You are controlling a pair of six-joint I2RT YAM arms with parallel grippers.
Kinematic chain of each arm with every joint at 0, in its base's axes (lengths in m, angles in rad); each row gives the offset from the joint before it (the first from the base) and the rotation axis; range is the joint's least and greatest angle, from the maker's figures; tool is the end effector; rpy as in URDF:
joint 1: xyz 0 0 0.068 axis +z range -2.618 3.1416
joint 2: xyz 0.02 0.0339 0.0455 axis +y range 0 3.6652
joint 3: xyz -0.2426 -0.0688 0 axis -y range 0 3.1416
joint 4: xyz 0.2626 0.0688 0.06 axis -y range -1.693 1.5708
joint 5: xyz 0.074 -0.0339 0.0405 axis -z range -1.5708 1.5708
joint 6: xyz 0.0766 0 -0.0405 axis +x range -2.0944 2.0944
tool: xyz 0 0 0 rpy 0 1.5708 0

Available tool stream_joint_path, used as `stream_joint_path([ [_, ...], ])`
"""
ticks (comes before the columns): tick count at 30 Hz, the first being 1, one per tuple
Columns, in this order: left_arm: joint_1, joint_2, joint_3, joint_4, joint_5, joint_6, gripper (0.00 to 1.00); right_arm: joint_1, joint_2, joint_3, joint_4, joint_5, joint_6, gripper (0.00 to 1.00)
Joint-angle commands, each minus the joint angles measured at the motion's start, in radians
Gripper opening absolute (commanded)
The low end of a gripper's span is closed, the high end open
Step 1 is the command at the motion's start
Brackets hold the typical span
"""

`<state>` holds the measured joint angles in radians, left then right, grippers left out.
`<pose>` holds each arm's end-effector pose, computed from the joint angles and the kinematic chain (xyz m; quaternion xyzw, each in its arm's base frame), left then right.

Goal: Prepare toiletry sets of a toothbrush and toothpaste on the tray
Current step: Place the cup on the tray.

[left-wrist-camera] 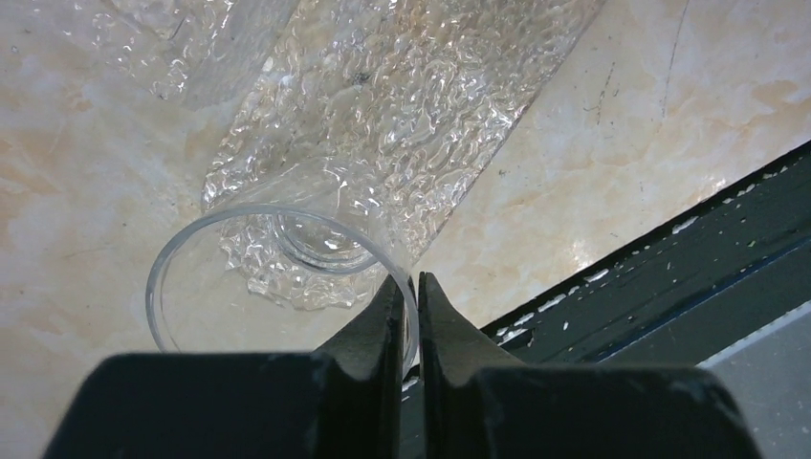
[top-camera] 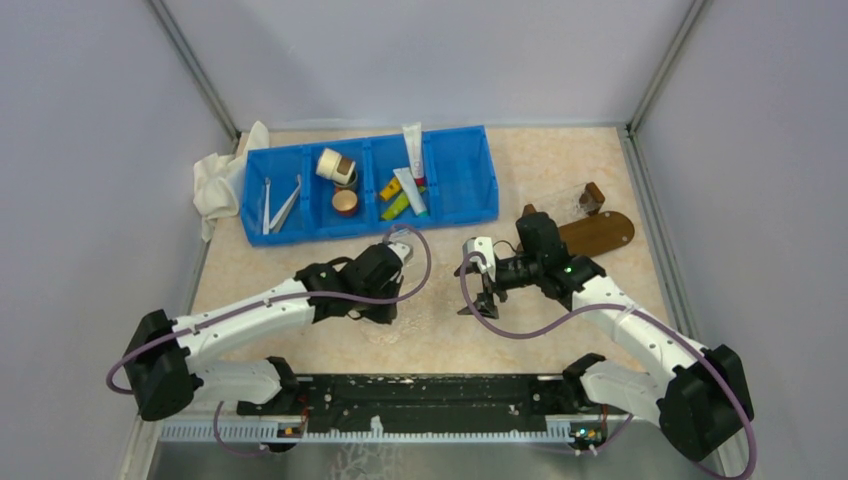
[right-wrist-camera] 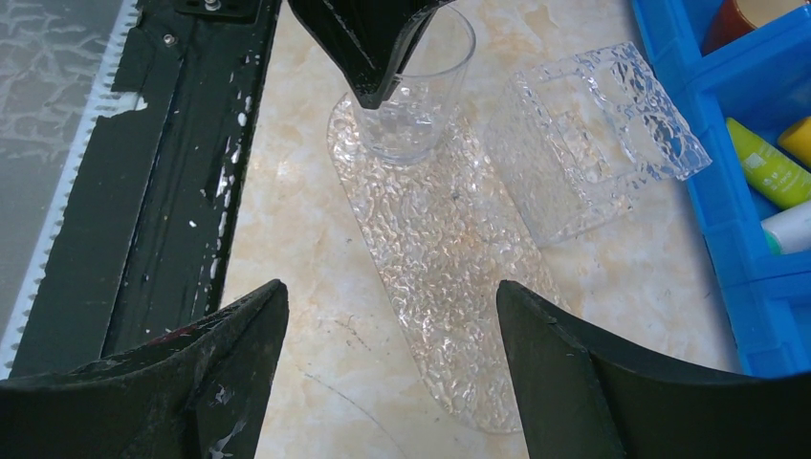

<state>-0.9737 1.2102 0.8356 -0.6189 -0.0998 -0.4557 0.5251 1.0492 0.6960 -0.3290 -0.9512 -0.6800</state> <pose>0.1653 -0.2295 0.1744 0.2315 0.9291 -0.1502 0.2461 0.1922 0.1834 0.2146 -0.6171 0.5498 0.3826 0.4130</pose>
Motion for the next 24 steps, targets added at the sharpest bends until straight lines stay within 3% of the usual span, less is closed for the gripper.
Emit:
stream_joint_path([
  [1,-0.006,0.024,0.039,-0.057,0.011,0.025,0.16,-0.008,-0.021,0.045,0.029,-0.02,-0.015,0.8],
  [15,-0.013,-0.039,0.08,-0.042,0.067,0.037,0.54,-0.008,-0.022,0.045,0.025,-0.021,-0.017,0.8],
  [21,-0.011,-0.191,0.06,0.087,0.059,0.066,0.64,-0.01,-0.027,0.048,0.022,-0.023,-0.019,0.8],
  [24,-0.01,-0.286,0.015,0.216,0.028,0.105,0.76,-0.014,-0.029,0.049,0.018,-0.026,-0.018,0.8],
])
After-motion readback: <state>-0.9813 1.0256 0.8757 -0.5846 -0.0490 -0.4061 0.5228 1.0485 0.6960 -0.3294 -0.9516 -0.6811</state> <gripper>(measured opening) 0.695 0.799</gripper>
